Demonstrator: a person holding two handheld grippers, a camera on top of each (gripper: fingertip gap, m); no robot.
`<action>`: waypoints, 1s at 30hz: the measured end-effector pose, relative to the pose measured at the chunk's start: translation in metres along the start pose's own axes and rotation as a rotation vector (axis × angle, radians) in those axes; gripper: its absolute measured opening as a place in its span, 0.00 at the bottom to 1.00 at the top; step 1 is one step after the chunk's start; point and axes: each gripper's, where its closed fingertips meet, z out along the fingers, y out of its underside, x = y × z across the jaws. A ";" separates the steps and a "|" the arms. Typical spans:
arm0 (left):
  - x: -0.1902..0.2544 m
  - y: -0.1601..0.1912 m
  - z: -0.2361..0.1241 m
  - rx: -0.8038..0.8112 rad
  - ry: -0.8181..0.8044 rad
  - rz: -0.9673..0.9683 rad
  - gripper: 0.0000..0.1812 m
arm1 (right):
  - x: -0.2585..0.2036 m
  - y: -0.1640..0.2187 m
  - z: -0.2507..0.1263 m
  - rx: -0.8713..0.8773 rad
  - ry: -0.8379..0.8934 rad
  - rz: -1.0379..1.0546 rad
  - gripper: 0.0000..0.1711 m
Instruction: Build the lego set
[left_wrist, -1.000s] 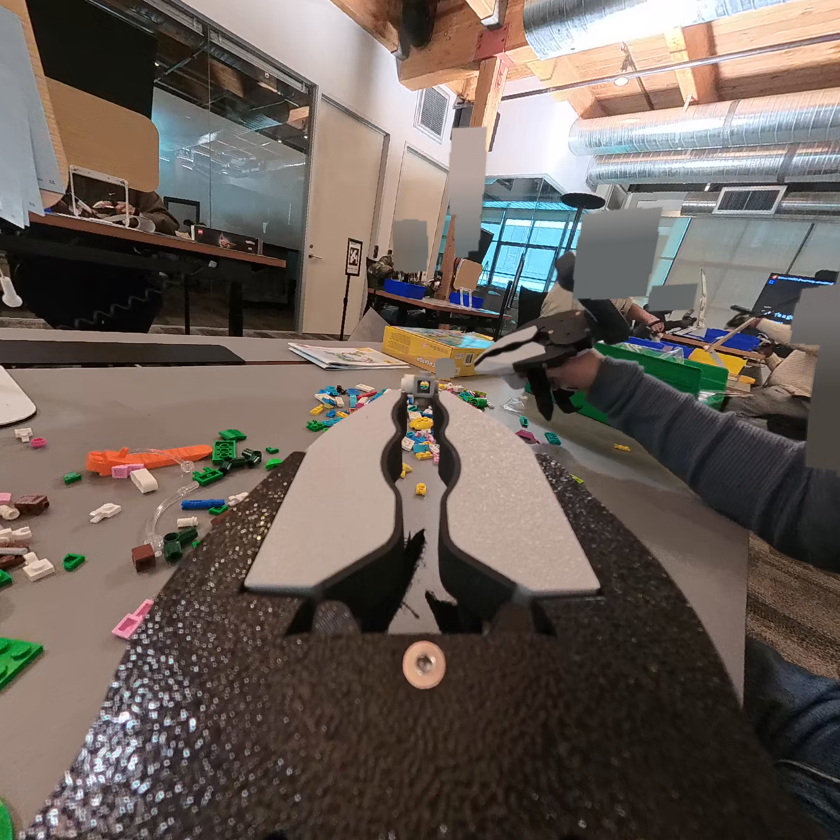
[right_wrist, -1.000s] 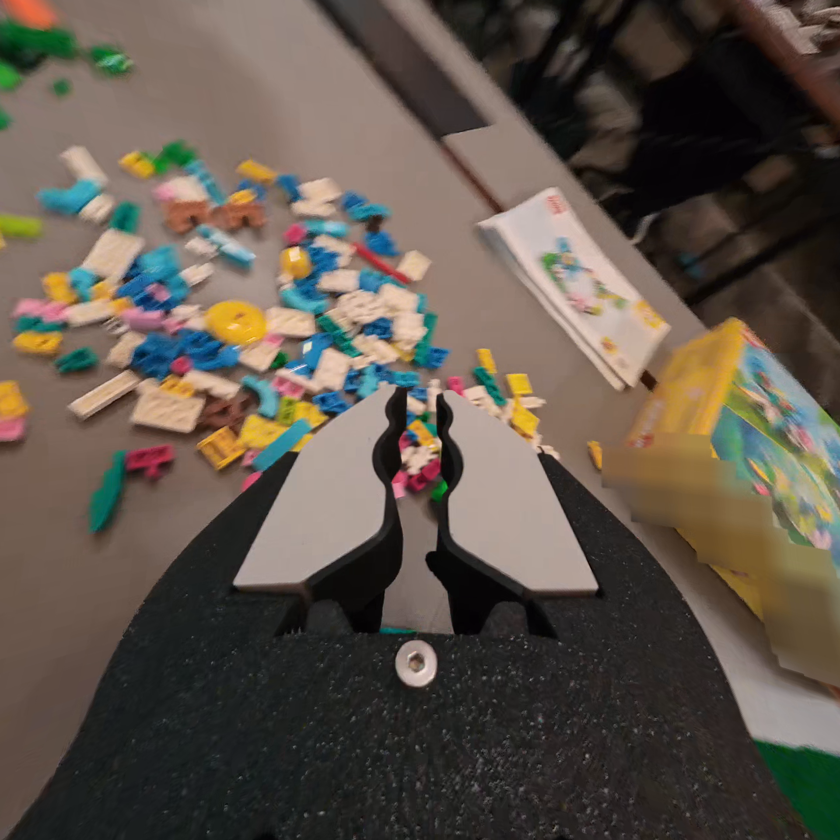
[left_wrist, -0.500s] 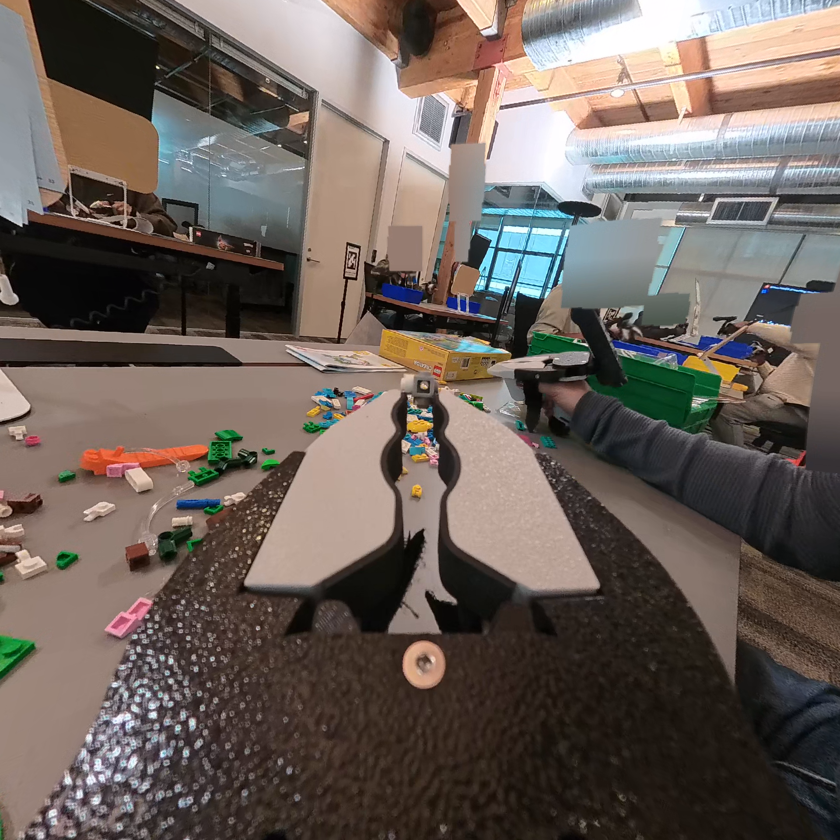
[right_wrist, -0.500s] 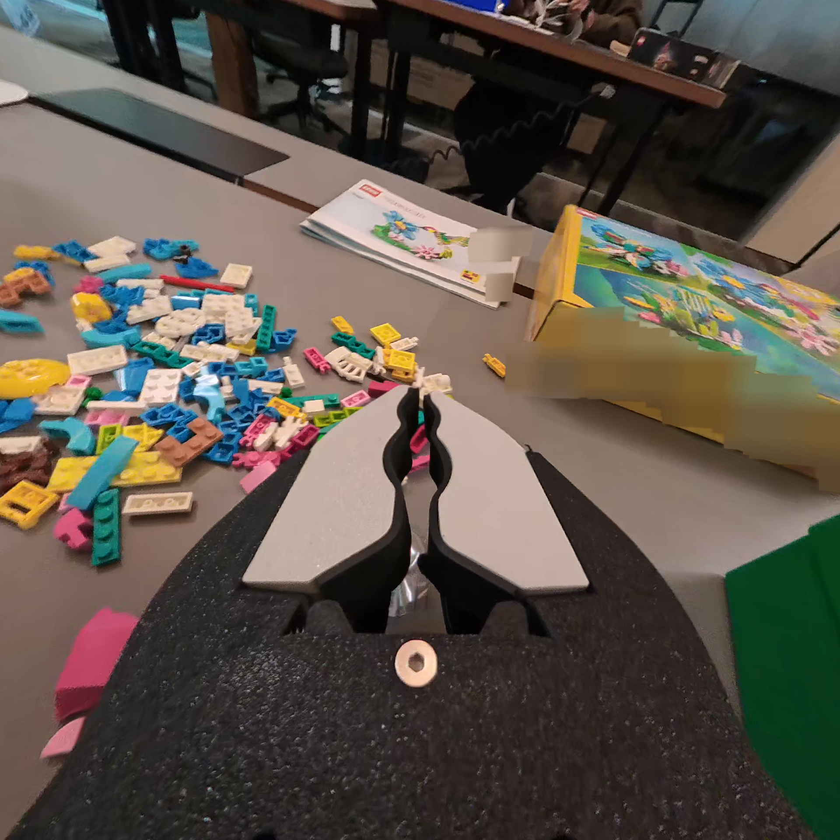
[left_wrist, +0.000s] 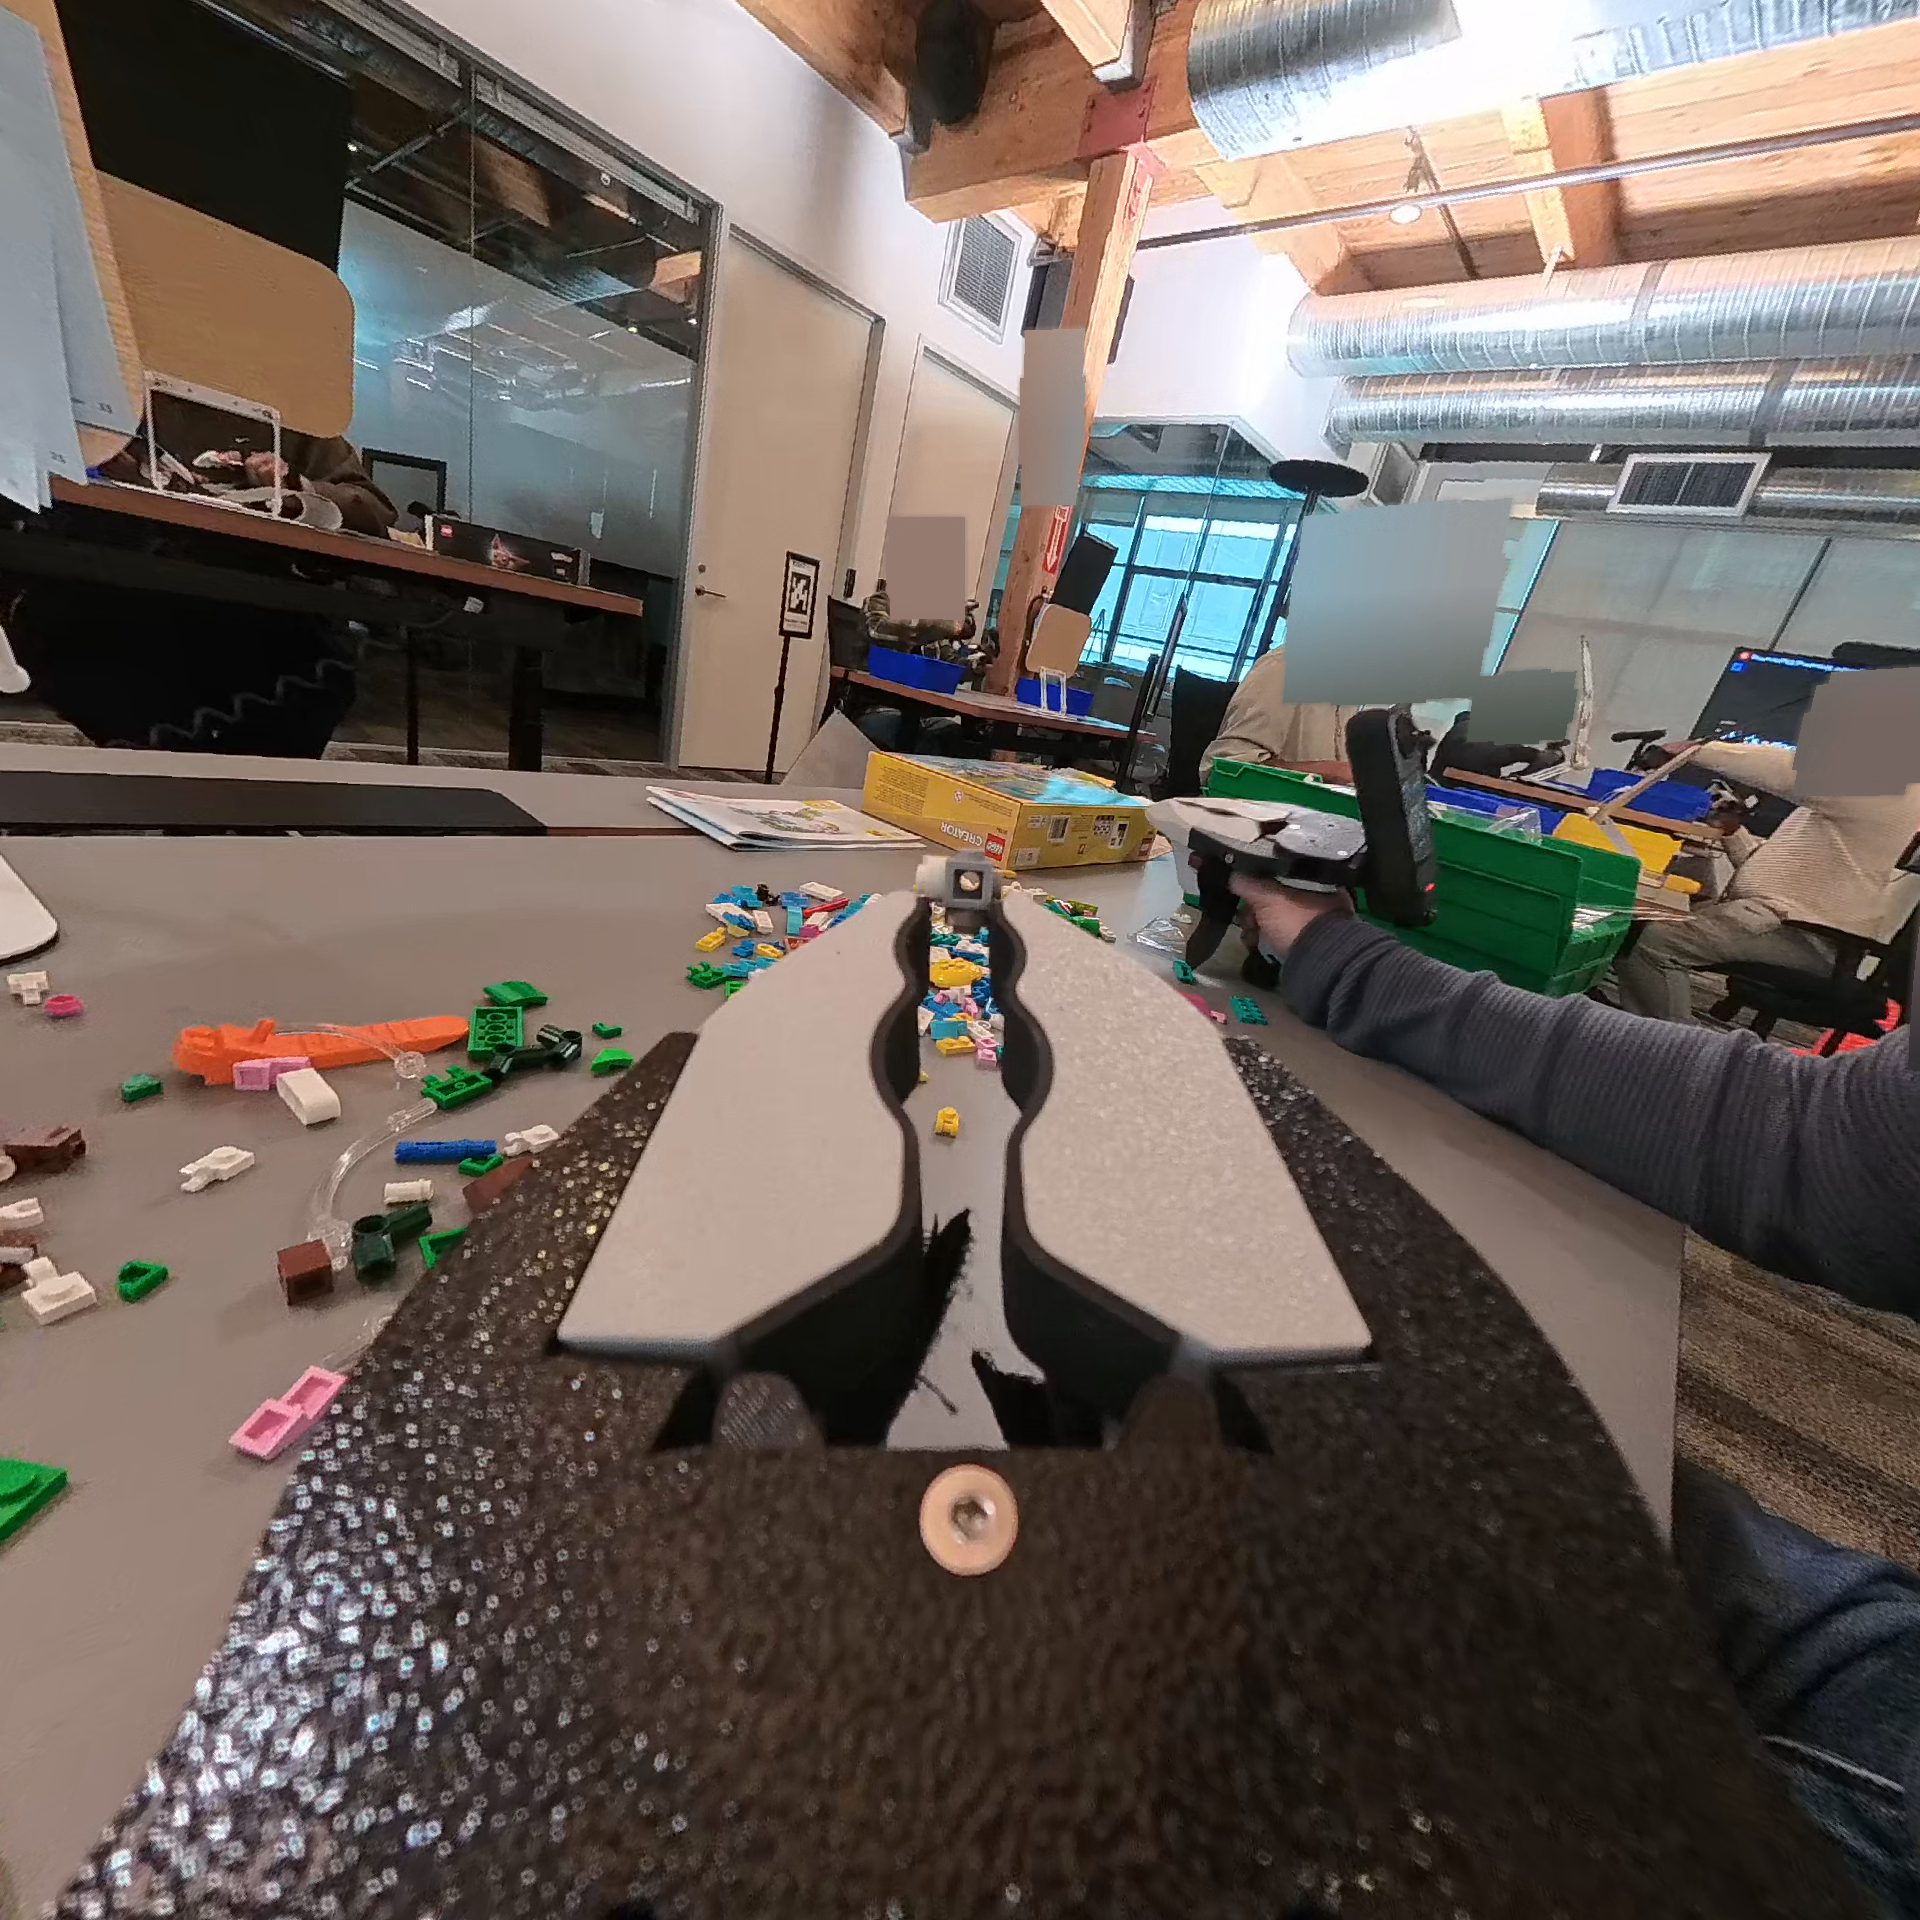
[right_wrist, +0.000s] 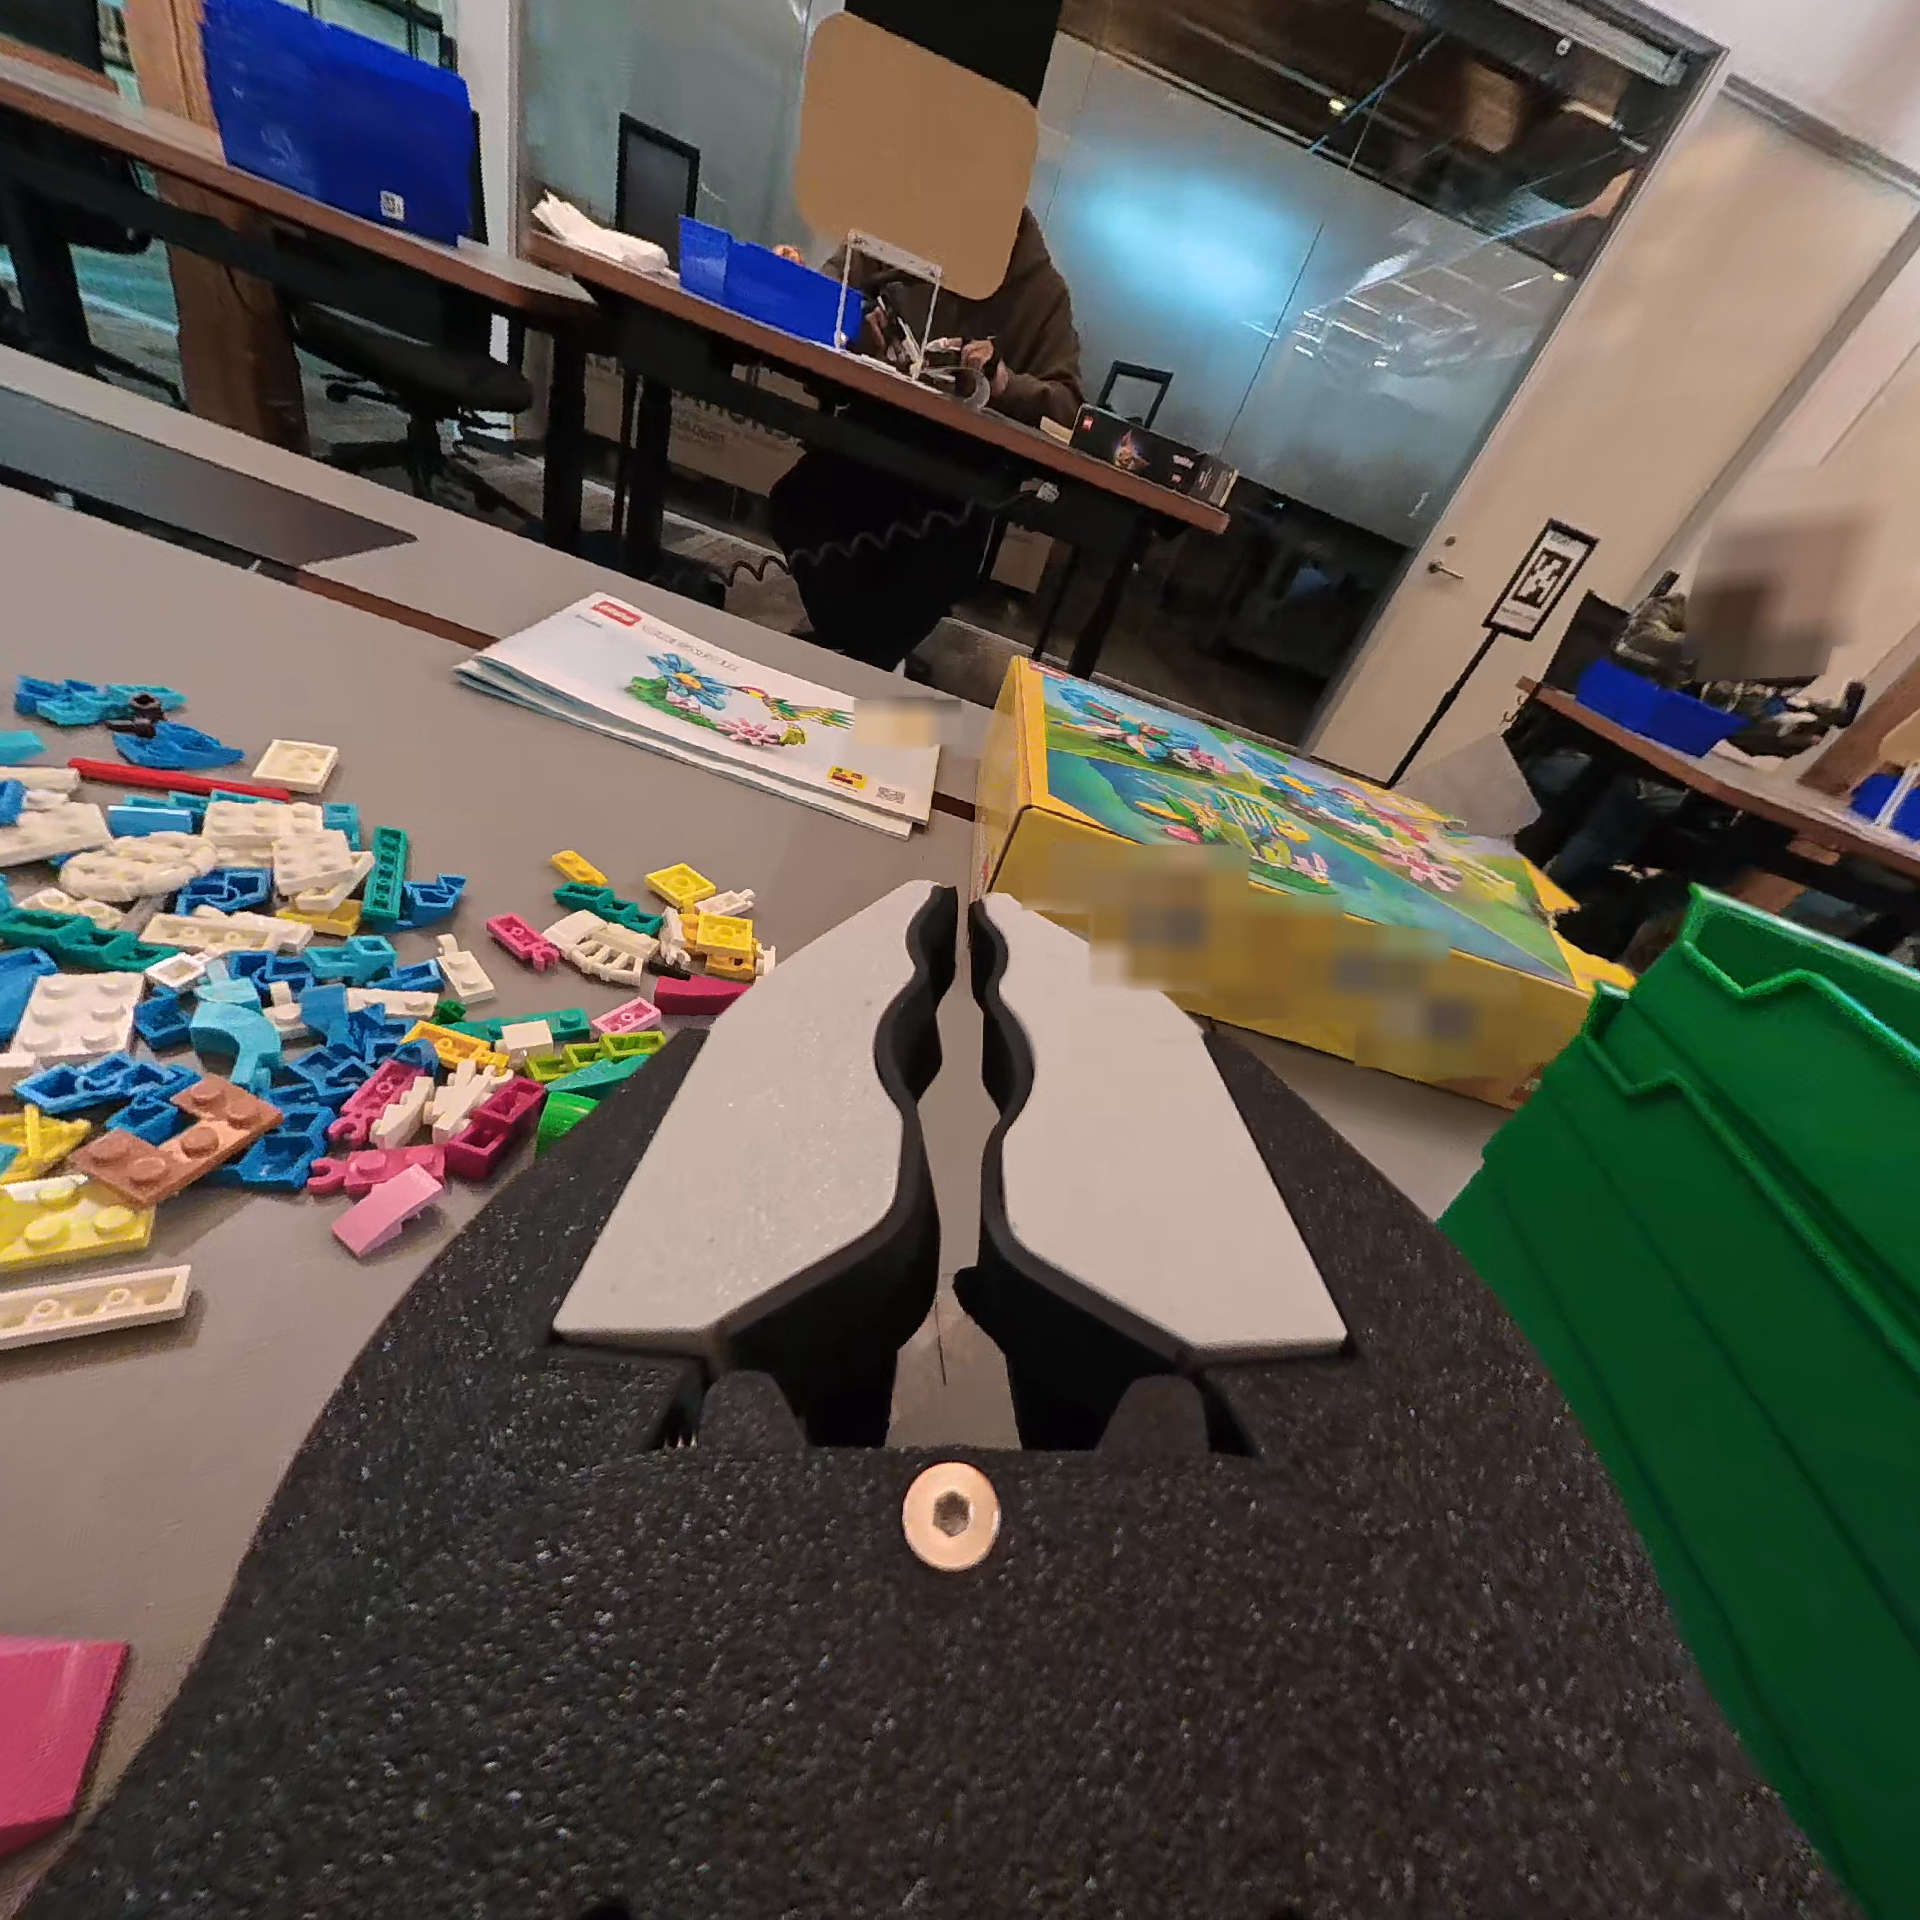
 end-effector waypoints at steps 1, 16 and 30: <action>0.000 0.000 0.000 0.000 0.000 -0.001 0.05 | -0.001 0.000 0.000 -0.002 0.000 -0.017 0.01; 0.000 0.000 0.000 0.000 0.004 -0.008 0.06 | 0.000 -0.014 -0.006 0.080 0.047 -0.100 0.00; 0.000 0.000 0.000 0.000 0.007 -0.011 0.06 | 0.000 -0.015 -0.007 0.083 0.047 -0.100 0.00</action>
